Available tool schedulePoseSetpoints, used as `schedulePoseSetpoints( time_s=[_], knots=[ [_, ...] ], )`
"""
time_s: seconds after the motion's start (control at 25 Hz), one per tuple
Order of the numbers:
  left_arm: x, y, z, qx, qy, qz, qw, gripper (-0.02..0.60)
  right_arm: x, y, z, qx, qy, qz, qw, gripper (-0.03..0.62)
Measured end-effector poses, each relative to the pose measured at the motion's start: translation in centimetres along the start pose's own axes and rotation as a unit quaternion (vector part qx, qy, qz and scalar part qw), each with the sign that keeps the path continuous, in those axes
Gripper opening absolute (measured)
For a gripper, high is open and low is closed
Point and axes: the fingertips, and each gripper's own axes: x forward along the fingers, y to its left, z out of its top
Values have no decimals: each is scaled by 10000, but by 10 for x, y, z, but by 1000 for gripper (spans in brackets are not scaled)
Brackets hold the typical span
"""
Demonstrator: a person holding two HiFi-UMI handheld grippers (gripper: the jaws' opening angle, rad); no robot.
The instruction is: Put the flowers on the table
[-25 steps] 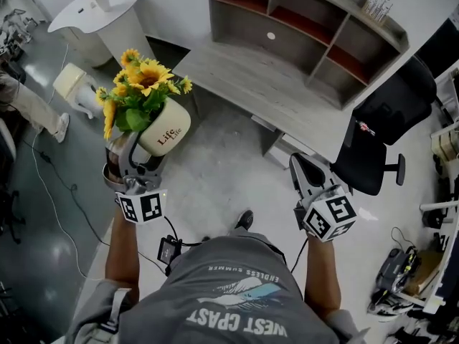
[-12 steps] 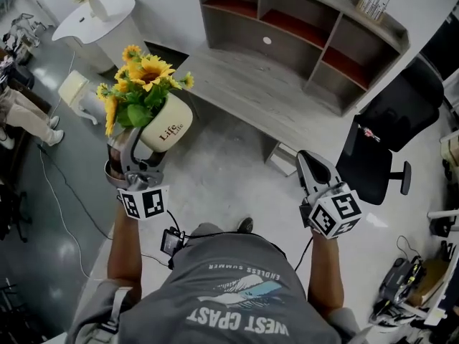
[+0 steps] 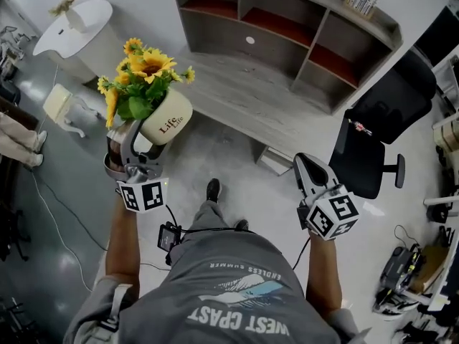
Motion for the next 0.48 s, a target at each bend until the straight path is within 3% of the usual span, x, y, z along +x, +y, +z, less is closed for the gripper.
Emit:
schedulePoseSetpoints(
  time_s=[0.2,0.48],
  knots=[
    [123,-23,-12,-67,-381,-323,9987,428,48,-76,16,200,7,-565,9982,29],
    [192,-26,-49,-198,-582,-538,9967,428,98,-85,35,296,-21,-868,9958,29]
  ],
)
